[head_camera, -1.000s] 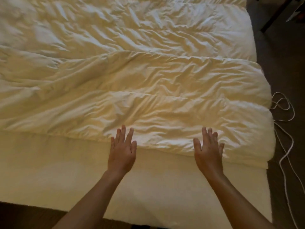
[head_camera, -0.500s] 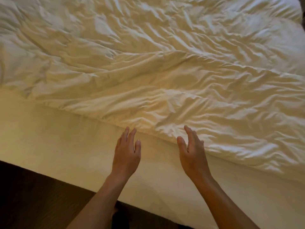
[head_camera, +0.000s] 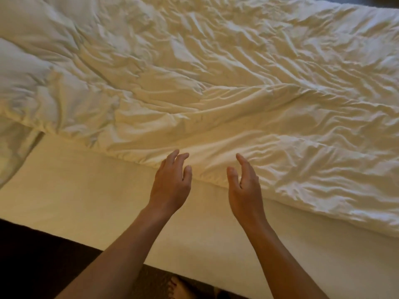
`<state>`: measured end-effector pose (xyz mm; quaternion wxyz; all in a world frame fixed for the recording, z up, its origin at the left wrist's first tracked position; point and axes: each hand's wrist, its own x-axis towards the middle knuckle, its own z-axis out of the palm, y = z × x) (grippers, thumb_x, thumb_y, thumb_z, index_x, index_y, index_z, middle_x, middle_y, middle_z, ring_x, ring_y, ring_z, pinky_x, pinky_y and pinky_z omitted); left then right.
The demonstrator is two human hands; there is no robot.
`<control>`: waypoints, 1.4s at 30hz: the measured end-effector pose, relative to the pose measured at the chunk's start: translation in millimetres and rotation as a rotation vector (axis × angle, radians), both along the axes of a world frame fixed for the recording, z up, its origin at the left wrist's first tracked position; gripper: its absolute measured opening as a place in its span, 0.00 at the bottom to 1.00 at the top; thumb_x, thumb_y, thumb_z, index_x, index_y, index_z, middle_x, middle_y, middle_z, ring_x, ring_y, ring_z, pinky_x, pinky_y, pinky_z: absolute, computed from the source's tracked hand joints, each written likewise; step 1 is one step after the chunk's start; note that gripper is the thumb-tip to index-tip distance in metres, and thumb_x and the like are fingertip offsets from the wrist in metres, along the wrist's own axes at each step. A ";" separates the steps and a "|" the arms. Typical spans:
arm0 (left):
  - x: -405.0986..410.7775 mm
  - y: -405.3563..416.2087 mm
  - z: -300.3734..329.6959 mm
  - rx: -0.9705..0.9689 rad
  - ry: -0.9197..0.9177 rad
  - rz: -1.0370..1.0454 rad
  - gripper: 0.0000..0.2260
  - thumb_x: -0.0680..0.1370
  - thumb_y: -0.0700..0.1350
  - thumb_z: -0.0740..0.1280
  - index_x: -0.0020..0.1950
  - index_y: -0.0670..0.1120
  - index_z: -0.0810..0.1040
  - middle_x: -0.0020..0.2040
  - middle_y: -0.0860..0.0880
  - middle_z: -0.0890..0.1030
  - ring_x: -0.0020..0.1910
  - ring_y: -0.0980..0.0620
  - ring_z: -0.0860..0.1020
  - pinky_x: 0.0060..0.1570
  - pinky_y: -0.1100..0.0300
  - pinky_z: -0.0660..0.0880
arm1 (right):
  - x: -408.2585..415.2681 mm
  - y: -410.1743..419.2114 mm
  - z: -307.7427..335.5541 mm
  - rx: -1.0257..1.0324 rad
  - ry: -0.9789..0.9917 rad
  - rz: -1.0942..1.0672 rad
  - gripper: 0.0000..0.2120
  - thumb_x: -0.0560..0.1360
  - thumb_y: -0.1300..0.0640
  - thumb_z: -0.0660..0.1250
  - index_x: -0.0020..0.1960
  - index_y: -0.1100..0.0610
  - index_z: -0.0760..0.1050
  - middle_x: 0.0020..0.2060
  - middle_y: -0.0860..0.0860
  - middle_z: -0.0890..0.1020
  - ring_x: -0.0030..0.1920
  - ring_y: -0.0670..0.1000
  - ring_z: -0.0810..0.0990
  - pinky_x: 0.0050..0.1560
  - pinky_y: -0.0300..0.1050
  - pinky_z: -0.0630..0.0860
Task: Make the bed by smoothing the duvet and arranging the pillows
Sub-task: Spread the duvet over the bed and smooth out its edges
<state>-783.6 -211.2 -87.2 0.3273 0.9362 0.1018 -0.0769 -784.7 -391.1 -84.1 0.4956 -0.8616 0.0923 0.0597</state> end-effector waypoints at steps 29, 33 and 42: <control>424.6 92.4 -104.2 0.232 -0.033 -0.430 0.16 0.81 0.45 0.63 0.69 0.43 0.74 0.68 0.43 0.74 0.68 0.44 0.69 0.65 0.49 0.68 | 381.1 6.1 -82.1 -0.632 0.036 0.215 0.23 0.84 0.49 0.54 0.78 0.51 0.61 0.73 0.51 0.71 0.71 0.55 0.68 0.65 0.55 0.70; 453.0 97.0 -118.5 0.351 0.011 -0.546 0.14 0.82 0.48 0.61 0.65 0.45 0.76 0.65 0.43 0.76 0.66 0.42 0.71 0.61 0.50 0.69 | 409.6 -1.2 -101.6 -0.709 0.109 0.198 0.22 0.84 0.51 0.54 0.77 0.52 0.62 0.72 0.53 0.72 0.70 0.58 0.69 0.67 0.56 0.69; 486.5 108.3 -115.3 0.516 0.266 -0.724 0.13 0.80 0.58 0.62 0.56 0.52 0.78 0.58 0.49 0.80 0.62 0.46 0.74 0.56 0.50 0.59 | 437.5 -4.9 -113.6 -0.966 0.259 0.377 0.13 0.81 0.47 0.58 0.56 0.53 0.77 0.57 0.54 0.81 0.59 0.58 0.77 0.63 0.54 0.64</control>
